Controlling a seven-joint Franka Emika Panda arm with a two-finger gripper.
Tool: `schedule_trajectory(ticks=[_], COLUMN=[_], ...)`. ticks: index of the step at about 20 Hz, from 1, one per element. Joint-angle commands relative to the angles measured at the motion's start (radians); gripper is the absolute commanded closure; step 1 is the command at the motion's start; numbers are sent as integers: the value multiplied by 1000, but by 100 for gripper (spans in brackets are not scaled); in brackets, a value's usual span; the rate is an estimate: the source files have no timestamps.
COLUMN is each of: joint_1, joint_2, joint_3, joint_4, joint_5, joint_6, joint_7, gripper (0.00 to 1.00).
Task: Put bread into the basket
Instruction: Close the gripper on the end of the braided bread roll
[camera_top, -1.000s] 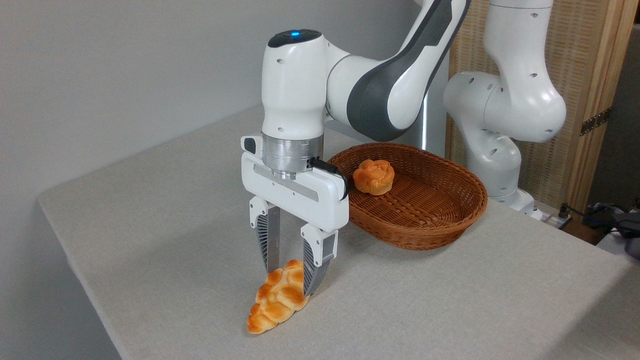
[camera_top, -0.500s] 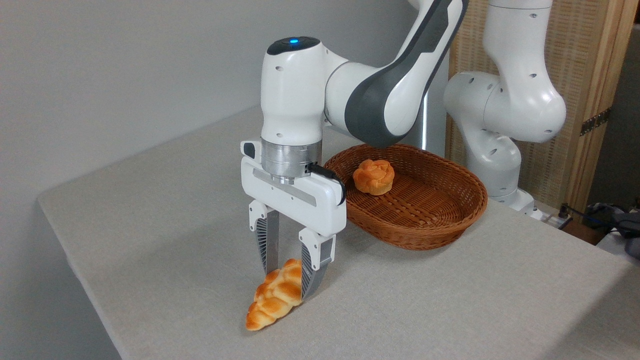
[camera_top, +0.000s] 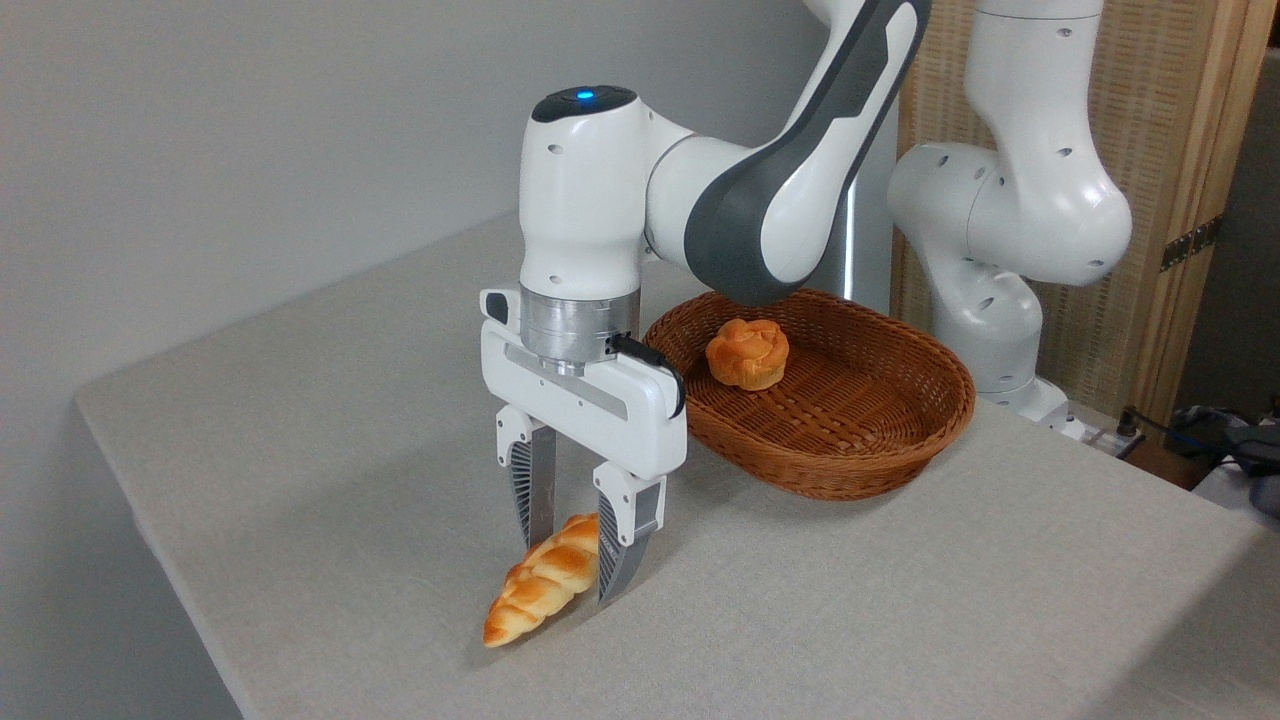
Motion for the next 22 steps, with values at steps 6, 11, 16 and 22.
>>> schedule_trajectory(ticks=[6, 11, 16, 22], joint_1=[-4, -4, -4, -1], joint_2=[-1, -3, -12, -50], joint_3=[5, 5, 5, 6], joint_4=[-18, -18, -15, 136], joint_5=[-3, -3, -3, -19], joint_6=[22, 21, -48, -300], joint_7=[36, 38, 99, 91], gripper=[54, 65, 67, 67])
